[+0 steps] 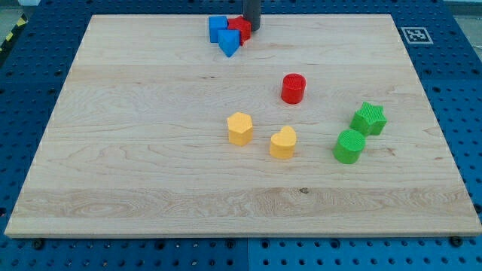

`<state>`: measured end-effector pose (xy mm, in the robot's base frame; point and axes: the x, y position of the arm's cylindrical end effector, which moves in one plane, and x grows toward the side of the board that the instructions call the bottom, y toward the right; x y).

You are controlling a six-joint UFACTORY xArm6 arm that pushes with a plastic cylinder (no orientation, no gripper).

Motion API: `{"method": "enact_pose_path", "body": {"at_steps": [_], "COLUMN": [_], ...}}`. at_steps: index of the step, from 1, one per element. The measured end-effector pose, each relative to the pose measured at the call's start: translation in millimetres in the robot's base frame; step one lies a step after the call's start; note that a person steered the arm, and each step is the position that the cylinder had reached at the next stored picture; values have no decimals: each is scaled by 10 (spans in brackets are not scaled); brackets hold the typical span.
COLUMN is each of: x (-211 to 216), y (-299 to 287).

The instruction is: Move your arm to the red circle

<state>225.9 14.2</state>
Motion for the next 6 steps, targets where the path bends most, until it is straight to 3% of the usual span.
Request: {"method": "enact_pose_path", "body": {"at_steps": [1, 2, 3, 6], "x": [45, 467, 600, 663], "y": [348, 515, 505, 505]}}
